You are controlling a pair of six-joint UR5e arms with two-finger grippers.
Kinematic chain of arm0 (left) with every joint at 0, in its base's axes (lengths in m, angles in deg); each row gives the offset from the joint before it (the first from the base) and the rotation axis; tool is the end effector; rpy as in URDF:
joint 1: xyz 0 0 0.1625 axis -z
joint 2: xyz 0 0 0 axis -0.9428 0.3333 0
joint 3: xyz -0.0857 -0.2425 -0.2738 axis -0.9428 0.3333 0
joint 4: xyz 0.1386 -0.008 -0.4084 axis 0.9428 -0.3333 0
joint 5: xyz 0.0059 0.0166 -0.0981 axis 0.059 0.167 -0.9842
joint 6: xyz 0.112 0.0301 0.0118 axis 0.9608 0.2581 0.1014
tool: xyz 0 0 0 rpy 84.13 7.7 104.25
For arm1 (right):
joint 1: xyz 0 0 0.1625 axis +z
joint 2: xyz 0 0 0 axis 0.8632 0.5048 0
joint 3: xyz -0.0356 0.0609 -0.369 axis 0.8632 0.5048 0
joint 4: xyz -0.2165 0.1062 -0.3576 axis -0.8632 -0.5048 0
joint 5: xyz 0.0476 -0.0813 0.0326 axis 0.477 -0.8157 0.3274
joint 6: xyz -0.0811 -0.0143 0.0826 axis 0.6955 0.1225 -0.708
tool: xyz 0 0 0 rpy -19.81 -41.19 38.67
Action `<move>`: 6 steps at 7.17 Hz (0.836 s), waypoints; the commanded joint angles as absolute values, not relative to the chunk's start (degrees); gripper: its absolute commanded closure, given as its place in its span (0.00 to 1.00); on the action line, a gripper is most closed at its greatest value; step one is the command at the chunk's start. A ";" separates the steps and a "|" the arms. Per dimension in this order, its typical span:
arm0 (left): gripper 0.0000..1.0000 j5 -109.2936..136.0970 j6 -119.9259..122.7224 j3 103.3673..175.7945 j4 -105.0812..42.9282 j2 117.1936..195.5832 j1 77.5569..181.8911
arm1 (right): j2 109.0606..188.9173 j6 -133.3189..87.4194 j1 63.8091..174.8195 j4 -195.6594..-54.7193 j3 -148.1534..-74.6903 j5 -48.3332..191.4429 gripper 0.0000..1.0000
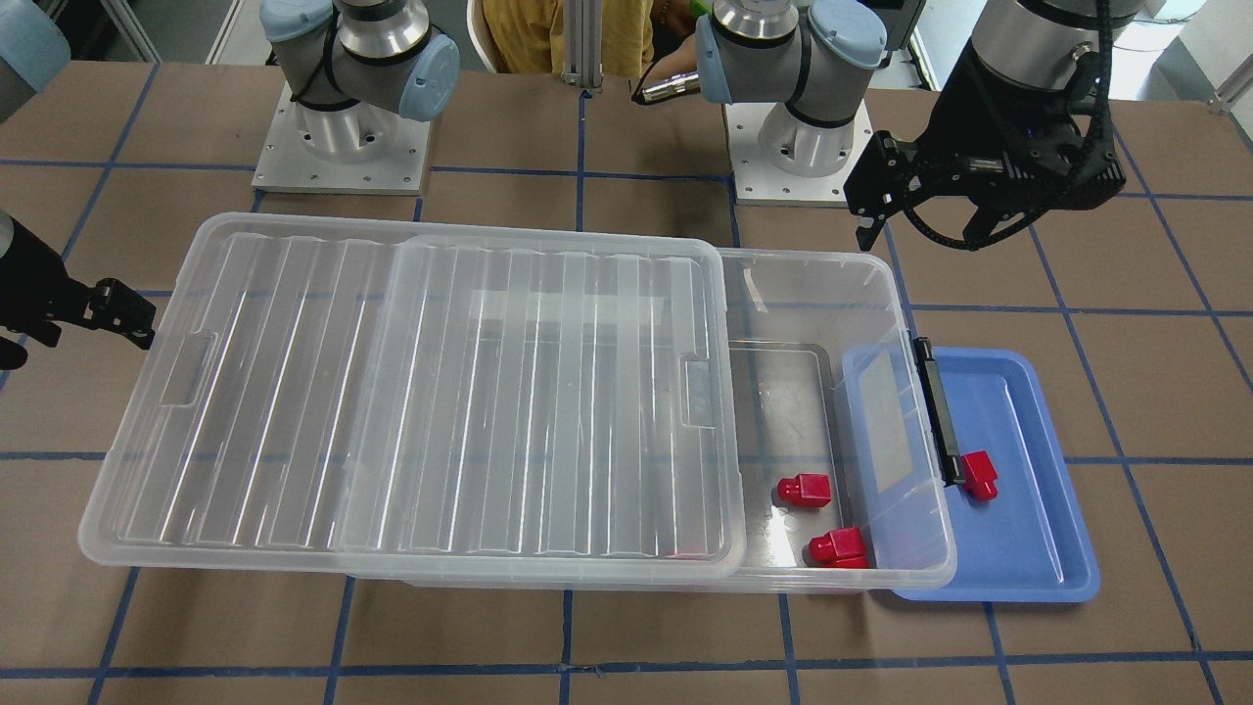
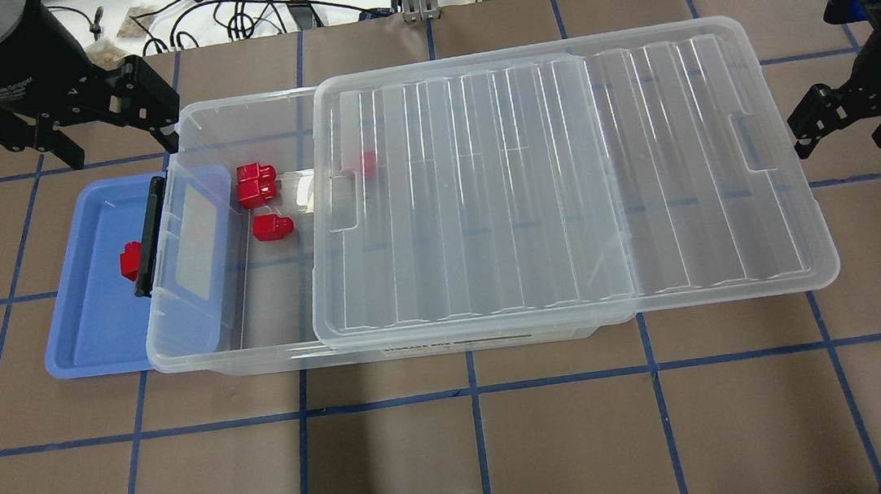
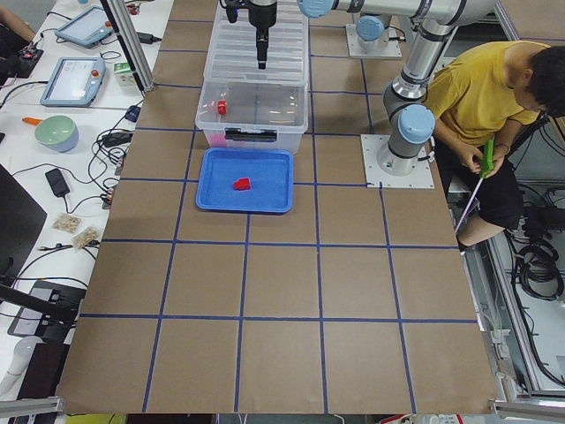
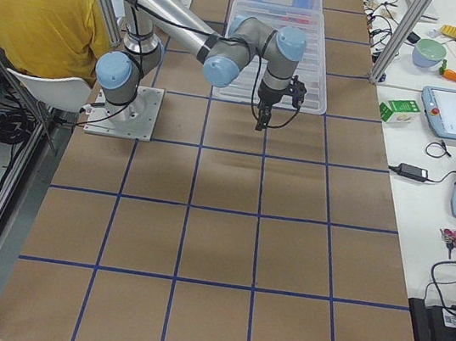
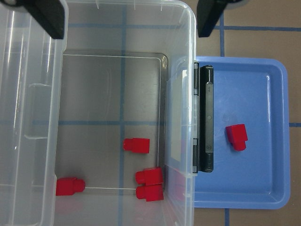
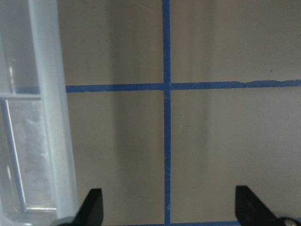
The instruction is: Place red block in blue tray from box
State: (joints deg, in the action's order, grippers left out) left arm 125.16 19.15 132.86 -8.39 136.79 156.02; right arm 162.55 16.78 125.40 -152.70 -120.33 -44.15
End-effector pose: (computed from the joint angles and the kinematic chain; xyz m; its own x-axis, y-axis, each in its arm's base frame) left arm -0.0923 -0.5210 0.4665 -0.9996 -0.0263 -0.0059 -0.0261 0.9990 -0.0375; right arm -0.0988 -0.5297 0.2824 -0.9998 0.0160 0.0140 0.0172 0.9962 0.0855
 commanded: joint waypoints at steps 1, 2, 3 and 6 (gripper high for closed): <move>0.00 124.76 18.85 132.64 -8.40 136.62 156.05 | 162.59 16.58 125.69 -152.51 -120.47 -43.84 0.00; 0.00 124.85 18.85 132.72 -8.49 136.62 156.13 | 162.59 16.49 125.78 -152.51 -120.82 -43.75 0.00; 0.00 124.76 18.85 132.72 -8.49 136.62 156.13 | 162.59 16.49 126.30 -152.51 -120.91 -43.75 0.00; 0.00 124.85 18.85 132.72 -8.40 136.53 156.13 | 162.41 10.90 131.39 -152.59 -120.91 -43.75 0.00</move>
State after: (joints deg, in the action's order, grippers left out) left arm 124.82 18.86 132.72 -8.43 136.55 156.13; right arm 162.41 13.89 129.57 -152.64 -120.89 -43.72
